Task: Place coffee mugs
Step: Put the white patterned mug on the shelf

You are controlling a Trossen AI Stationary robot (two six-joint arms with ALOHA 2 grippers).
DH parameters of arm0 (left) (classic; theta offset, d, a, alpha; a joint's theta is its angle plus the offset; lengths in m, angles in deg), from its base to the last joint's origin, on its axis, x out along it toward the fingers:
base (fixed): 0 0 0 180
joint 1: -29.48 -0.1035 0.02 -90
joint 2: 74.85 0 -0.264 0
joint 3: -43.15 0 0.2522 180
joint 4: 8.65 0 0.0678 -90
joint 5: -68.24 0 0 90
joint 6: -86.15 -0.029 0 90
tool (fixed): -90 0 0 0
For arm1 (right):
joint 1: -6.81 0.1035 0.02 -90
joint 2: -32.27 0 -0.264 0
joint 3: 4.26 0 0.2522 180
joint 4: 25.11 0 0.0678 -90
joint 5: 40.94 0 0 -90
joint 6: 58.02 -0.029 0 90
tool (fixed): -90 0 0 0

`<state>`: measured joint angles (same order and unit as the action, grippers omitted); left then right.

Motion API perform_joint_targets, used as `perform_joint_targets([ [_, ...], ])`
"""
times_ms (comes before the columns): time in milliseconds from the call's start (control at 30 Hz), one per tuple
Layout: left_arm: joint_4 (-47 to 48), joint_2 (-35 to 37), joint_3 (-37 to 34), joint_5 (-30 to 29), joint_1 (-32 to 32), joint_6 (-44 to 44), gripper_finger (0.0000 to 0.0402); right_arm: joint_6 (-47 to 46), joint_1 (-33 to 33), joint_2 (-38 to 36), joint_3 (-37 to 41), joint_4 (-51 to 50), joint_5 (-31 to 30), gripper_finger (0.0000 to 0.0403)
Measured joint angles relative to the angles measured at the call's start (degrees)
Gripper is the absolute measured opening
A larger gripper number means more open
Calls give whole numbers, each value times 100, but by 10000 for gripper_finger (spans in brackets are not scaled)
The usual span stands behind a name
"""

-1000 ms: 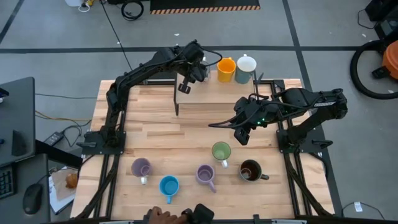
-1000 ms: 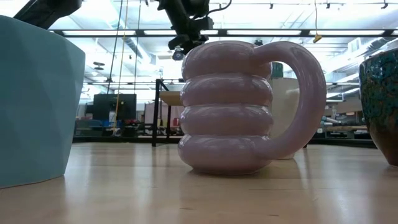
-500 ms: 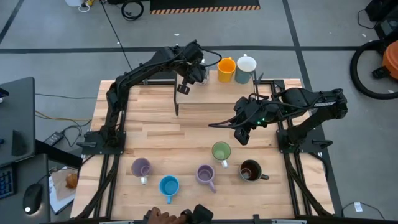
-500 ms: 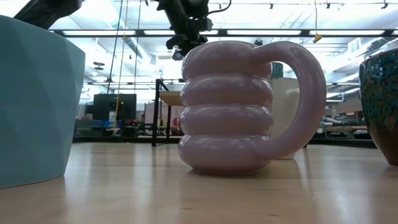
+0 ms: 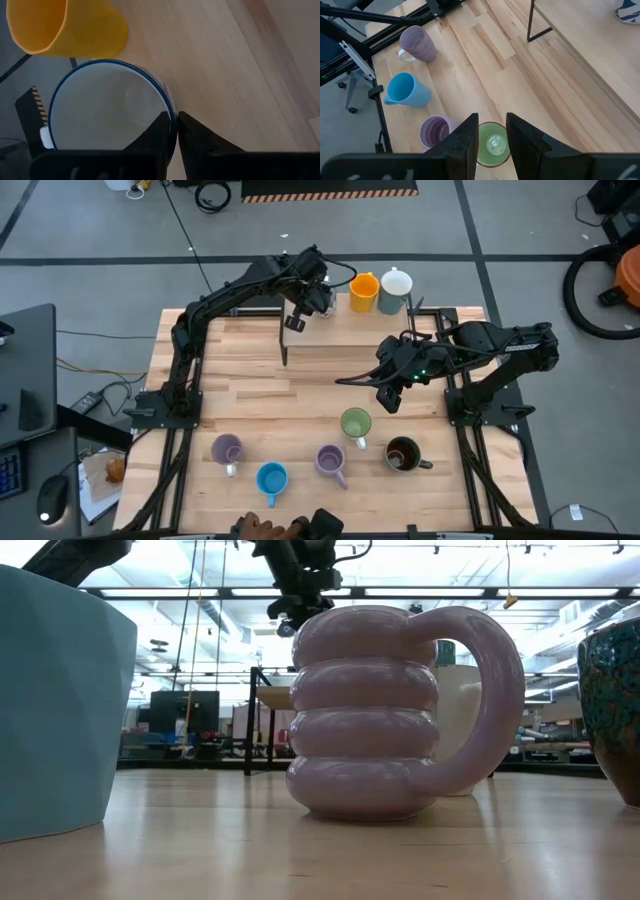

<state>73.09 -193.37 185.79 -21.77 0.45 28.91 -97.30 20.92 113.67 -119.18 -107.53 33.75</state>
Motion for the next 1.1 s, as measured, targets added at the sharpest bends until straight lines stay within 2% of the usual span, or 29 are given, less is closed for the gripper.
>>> perform_joint_targets([
  [167,-41,-4,0,24,2,2,44,5,0,0,1,1,1,105],
  [533,-148,-4,13,2,1,23,98,44,1,0,1,0,1,105],
  [700,-357,-4,11,-126,4,240,100,45,0,0,-1,1,0,105],
  [1100,-771,-1,11,-175,-4,-417,96,4,0,0,1,1,2,105],
])
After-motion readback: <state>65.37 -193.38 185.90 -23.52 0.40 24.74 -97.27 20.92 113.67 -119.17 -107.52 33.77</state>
